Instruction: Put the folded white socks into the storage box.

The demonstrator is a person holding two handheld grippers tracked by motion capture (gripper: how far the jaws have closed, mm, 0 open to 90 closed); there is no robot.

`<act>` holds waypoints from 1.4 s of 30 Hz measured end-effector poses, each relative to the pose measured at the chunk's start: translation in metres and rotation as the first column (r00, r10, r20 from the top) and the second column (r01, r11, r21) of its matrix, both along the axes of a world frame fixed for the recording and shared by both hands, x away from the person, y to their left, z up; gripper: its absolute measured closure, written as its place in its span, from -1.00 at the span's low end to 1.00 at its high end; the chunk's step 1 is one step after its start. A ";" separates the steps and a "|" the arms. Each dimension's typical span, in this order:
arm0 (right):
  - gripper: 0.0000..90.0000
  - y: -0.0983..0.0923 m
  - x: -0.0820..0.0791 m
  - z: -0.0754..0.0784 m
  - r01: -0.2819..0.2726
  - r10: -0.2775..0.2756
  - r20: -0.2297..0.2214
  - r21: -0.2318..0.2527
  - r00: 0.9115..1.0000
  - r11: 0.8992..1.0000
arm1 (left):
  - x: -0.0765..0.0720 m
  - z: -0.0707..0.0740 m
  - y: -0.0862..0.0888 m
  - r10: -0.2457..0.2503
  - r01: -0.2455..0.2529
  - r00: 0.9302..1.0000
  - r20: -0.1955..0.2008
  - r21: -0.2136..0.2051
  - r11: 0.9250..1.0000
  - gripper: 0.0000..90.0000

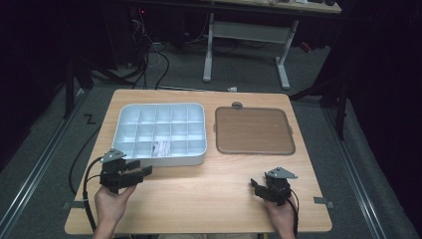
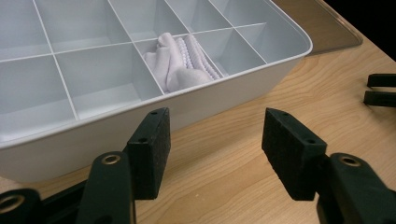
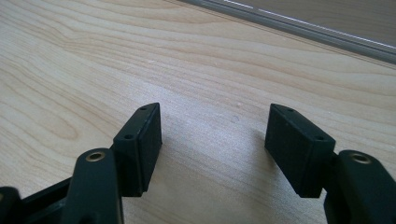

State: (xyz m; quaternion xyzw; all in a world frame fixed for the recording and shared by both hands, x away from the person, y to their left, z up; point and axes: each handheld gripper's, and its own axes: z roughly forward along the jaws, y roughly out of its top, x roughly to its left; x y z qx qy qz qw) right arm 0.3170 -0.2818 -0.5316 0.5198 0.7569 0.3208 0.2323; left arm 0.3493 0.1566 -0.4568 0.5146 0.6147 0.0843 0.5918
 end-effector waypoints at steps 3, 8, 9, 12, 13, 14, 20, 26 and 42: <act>-0.18 0.000 0.000 0.000 0.000 0.000 0.000 0.000 1.000 1.000 | 0.000 -0.002 0.000 0.001 -0.001 1.000 -0.004 -0.009 1.000 -0.05; -0.18 0.000 0.000 0.000 0.001 -0.001 0.000 0.000 1.000 1.000 | -0.001 -0.004 0.000 0.003 -0.003 1.000 -0.012 -0.013 1.000 -0.05; -0.18 0.000 0.000 0.000 0.001 -0.001 0.001 0.000 1.000 1.000 | -0.001 -0.005 0.000 0.004 -0.005 1.000 -0.013 -0.015 1.000 -0.05; -0.19 0.000 0.000 0.000 0.000 0.000 0.000 0.000 1.000 1.000 | -0.002 -0.007 0.000 0.005 -0.006 1.000 -0.017 -0.020 1.000 -0.05; -0.19 0.000 0.000 0.000 -0.001 0.001 0.001 0.000 1.000 1.000 | -0.002 -0.008 0.000 0.006 -0.006 1.000 -0.020 -0.021 1.000 -0.05; -0.19 0.000 0.000 0.000 -0.001 0.001 0.001 0.000 1.000 1.000 | -0.002 -0.009 0.000 0.007 -0.007 1.000 -0.021 -0.021 1.000 -0.05; -0.19 0.000 0.000 0.000 -0.001 0.001 0.001 -0.001 1.000 1.000 | -0.002 -0.011 0.001 0.009 -0.010 1.000 -0.027 -0.028 1.000 -0.05; -0.19 0.000 0.000 0.000 -0.001 0.001 0.001 0.000 1.000 1.000 | -0.001 -0.011 0.001 0.008 -0.008 1.000 -0.029 -0.026 1.000 -0.06; -0.19 0.000 0.000 0.000 -0.001 0.001 0.000 0.000 1.000 1.000 | 0.002 -0.024 -0.004 0.001 -0.003 0.998 -0.059 -0.035 0.999 -0.06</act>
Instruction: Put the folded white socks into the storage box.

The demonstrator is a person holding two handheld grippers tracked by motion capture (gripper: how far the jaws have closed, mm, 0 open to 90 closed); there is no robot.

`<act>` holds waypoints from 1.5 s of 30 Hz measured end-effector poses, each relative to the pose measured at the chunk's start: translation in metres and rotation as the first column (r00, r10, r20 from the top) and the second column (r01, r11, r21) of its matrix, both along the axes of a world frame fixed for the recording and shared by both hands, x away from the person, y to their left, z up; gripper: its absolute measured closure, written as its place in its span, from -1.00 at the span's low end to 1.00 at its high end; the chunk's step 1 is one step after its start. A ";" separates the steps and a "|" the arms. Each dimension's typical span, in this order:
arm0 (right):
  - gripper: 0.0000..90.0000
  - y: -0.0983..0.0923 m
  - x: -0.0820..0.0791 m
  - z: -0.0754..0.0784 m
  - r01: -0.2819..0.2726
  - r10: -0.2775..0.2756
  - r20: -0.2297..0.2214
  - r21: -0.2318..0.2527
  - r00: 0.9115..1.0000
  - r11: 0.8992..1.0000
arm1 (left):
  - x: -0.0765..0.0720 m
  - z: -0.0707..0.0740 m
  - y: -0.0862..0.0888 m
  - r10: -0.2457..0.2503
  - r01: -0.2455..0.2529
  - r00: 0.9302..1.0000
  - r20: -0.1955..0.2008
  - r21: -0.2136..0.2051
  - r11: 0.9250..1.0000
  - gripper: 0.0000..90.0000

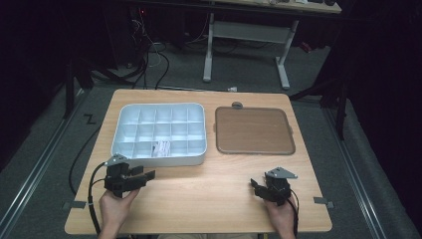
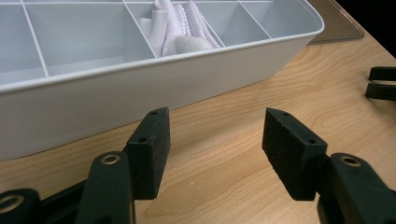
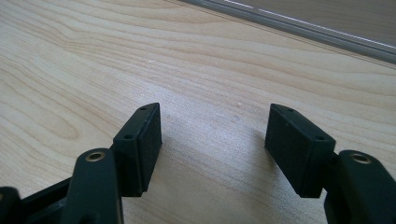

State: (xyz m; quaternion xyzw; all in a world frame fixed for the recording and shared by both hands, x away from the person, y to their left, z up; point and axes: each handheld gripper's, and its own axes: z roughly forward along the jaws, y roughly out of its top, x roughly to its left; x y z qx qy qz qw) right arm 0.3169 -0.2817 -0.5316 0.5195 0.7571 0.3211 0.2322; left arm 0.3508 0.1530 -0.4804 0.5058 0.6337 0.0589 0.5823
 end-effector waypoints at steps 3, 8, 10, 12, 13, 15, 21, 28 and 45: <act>-0.19 0.000 0.000 0.000 0.000 0.000 0.000 0.000 1.000 1.000 | 0.001 -0.003 -0.001 -0.003 0.003 1.000 -0.010 0.002 1.000 -0.06; -0.19 0.000 0.000 0.000 -0.001 0.001 0.000 -0.001 1.000 1.000 | 0.002 -0.006 -0.003 -0.002 0.002 1.000 -0.017 0.001 1.000 -0.06; -0.19 0.000 0.000 0.000 0.000 0.000 0.000 0.000 1.000 1.000 | 0.002 -0.008 -0.003 -0.003 0.003 1.000 -0.021 0.002 1.000 -0.06; -0.19 0.000 0.000 0.000 0.000 0.000 0.000 0.000 1.000 1.000 | 0.002 -0.009 -0.003 -0.001 0.001 1.000 -0.022 0.001 1.000 -0.06; -0.19 0.000 0.000 0.000 0.000 0.000 0.000 0.000 1.000 1.000 | 0.002 -0.010 -0.003 -0.002 0.002 1.000 -0.027 0.001 1.000 -0.06; -0.19 0.000 0.000 0.000 0.000 0.000 -0.001 0.000 1.000 1.000 | 0.003 -0.012 -0.004 -0.001 0.001 0.999 -0.032 0.001 1.000 -0.06; -0.19 0.000 0.000 0.000 0.000 0.000 0.000 0.000 1.000 1.000 | 0.002 -0.015 -0.006 -0.003 0.003 0.999 -0.035 0.002 1.000 -0.06; -0.19 0.000 0.000 0.000 0.000 0.000 0.000 -0.001 1.000 1.000 | 0.003 -0.019 -0.008 -0.004 0.004 0.999 -0.044 0.005 1.000 -0.06; -0.19 0.000 0.000 0.000 -0.001 0.001 0.000 -0.001 1.000 1.000 | 0.008 -0.032 -0.026 -0.032 0.035 0.998 -0.056 0.062 0.997 -0.07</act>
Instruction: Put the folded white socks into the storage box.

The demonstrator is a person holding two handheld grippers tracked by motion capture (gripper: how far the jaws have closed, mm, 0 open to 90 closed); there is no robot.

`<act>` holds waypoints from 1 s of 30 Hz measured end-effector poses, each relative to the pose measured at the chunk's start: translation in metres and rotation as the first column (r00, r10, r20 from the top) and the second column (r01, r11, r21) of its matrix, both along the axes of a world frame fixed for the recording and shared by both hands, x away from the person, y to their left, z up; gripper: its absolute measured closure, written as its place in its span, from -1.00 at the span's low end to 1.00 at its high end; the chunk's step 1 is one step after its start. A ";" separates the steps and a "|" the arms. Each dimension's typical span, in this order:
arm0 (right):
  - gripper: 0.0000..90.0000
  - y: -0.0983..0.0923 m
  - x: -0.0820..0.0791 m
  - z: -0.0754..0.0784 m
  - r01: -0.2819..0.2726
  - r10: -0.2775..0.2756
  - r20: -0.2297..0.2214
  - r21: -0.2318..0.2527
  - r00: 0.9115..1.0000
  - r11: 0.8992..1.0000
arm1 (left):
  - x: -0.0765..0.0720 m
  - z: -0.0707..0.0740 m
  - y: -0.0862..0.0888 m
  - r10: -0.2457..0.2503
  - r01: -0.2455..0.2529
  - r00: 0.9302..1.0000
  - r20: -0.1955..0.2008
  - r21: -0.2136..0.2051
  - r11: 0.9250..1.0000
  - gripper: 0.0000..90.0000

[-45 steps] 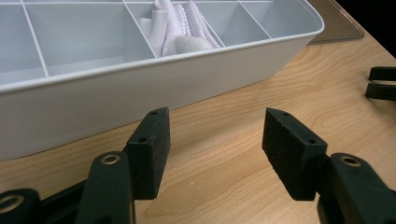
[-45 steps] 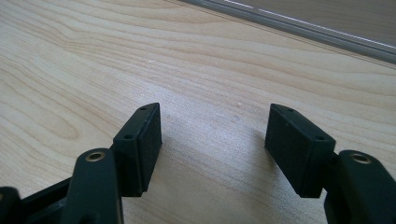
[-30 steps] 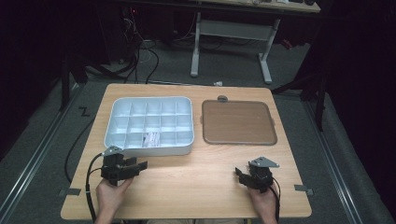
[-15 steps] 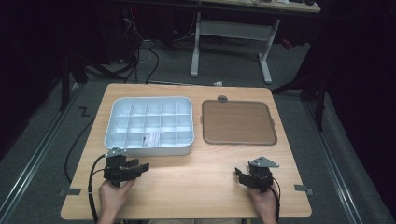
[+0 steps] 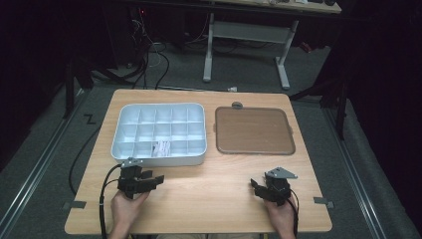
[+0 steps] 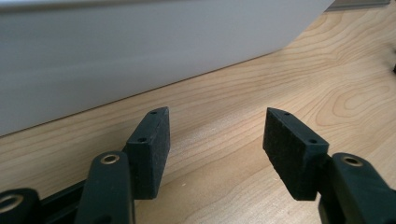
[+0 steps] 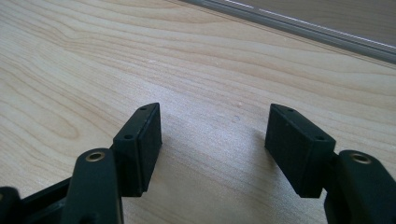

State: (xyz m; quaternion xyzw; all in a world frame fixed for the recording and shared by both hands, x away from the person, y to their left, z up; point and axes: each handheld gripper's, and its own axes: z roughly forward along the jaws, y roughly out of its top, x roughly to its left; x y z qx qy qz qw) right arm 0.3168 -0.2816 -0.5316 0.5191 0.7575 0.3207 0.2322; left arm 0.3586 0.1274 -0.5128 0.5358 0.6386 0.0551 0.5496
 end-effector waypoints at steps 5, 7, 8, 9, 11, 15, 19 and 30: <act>-0.19 0.000 0.000 0.000 0.000 0.000 0.000 0.000 1.000 1.000 | 0.003 -0.003 -0.003 0.004 -0.004 1.000 0.007 0.004 1.000 -0.07; -0.19 0.000 0.000 0.000 0.000 0.000 0.000 0.000 1.000 1.000 | 0.004 -0.005 -0.004 0.004 -0.004 1.000 0.009 0.009 1.000 -0.07; -0.19 0.000 0.000 0.000 -0.001 0.001 0.000 -0.001 1.000 1.000 | 0.004 -0.006 -0.005 0.003 -0.004 1.000 0.008 0.013 1.000 -0.07; -0.19 0.000 0.000 0.000 -0.001 0.001 0.000 -0.001 1.000 1.000 | 0.005 -0.006 -0.006 0.004 -0.005 1.000 0.008 0.013 1.000 -0.07; -0.19 0.000 0.000 0.000 -0.001 0.001 0.000 -0.001 1.000 1.000 | 0.005 -0.007 -0.006 0.004 -0.004 1.000 0.008 0.016 1.000 -0.07; -0.19 0.000 0.000 0.000 -0.001 0.001 0.000 -0.001 1.000 1.000 | 0.007 -0.009 -0.008 0.011 -0.011 1.000 0.015 0.018 1.000 -0.07; -0.19 0.000 0.000 0.000 -0.001 0.001 0.000 -0.001 1.000 1.000 | 0.008 -0.011 -0.009 0.014 -0.015 1.000 0.024 0.039 0.999 -0.07; -0.19 0.000 0.000 0.000 -0.001 0.001 0.000 -0.001 1.000 1.000 | 0.009 -0.015 -0.012 0.025 -0.030 0.998 0.060 0.076 0.997 -0.08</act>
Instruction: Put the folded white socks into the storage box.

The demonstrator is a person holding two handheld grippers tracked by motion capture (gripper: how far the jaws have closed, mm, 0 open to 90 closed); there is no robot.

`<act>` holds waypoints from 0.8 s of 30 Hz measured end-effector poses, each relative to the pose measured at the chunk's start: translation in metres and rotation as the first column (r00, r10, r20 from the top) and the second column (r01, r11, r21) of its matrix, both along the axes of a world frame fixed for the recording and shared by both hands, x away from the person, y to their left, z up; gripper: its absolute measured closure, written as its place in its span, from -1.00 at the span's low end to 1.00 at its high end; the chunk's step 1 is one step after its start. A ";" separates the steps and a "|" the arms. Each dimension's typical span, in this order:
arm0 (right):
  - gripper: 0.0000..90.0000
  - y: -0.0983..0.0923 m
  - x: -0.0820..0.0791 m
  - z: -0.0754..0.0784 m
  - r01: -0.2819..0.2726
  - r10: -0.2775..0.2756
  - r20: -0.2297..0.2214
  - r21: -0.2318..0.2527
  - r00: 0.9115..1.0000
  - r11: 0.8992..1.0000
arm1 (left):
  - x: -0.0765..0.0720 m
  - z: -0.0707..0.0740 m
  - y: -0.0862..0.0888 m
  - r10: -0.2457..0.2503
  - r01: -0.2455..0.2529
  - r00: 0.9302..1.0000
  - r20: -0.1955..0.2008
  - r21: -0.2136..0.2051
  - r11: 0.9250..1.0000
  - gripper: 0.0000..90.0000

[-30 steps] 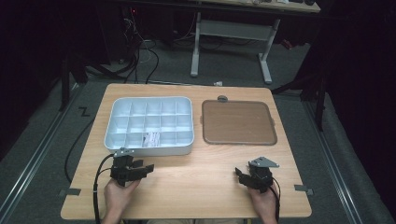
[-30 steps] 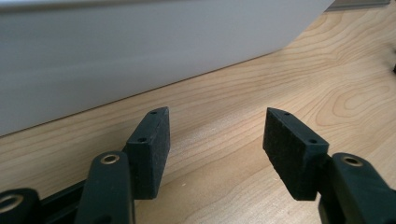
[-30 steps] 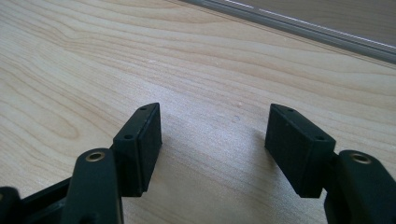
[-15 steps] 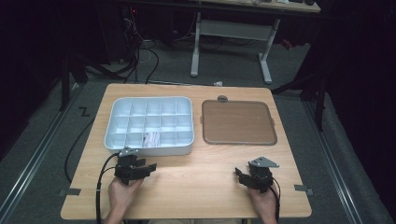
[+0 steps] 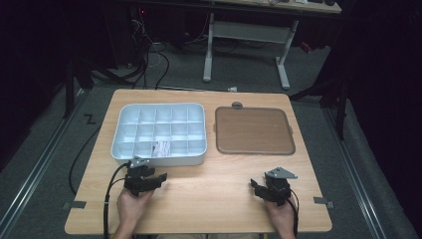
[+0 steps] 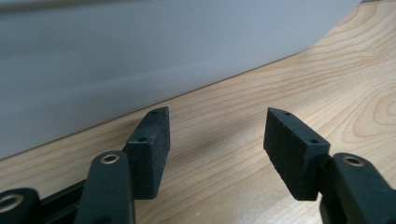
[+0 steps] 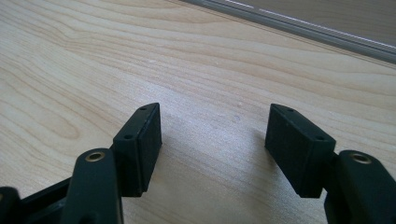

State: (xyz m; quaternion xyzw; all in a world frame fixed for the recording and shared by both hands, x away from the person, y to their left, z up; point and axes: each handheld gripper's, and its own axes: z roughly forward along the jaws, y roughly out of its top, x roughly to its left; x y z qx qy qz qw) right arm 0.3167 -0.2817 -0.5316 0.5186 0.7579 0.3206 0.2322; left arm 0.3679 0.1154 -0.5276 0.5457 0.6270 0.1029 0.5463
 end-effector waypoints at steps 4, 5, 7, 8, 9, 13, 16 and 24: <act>-0.19 0.000 0.000 0.000 0.000 0.000 0.000 0.000 1.000 1.000 | 0.001 -0.002 -0.001 0.005 -0.005 1.000 0.010 0.019 1.000 -0.08; -0.19 0.000 0.000 0.000 0.000 0.000 0.000 0.000 1.000 1.000 | 0.001 -0.003 -0.001 0.004 -0.004 1.000 0.013 0.027 1.000 -0.08; -0.19 0.000 0.000 0.000 0.000 0.000 0.000 0.000 1.000 1.000 | 0.001 -0.004 -0.002 0.007 -0.007 1.000 0.017 0.031 1.000 -0.08; -0.19 0.000 0.000 0.000 0.000 0.000 0.000 0.000 1.000 1.000 | 0.002 -0.005 -0.003 0.007 -0.008 1.000 0.017 0.033 0.999 -0.08; -0.19 0.000 0.000 0.000 0.000 0.000 0.000 0.000 1.000 1.000 | 0.002 -0.005 -0.003 0.008 -0.009 1.000 0.018 0.034 0.999 -0.08; -0.19 0.000 0.000 0.000 0.000 0.000 0.000 0.000 1.000 1.000 | 0.003 -0.007 -0.004 0.009 -0.010 1.000 0.025 0.043 0.999 -0.08; -0.19 0.000 0.000 0.000 0.000 0.000 0.000 0.000 1.000 1.000 | 0.003 -0.007 -0.005 0.007 -0.009 0.999 0.032 0.048 0.999 -0.08; -0.19 0.000 0.000 0.000 0.000 0.000 0.000 0.000 1.000 1.000 | 0.004 -0.009 -0.006 0.007 -0.009 0.999 0.043 0.059 0.998 -0.08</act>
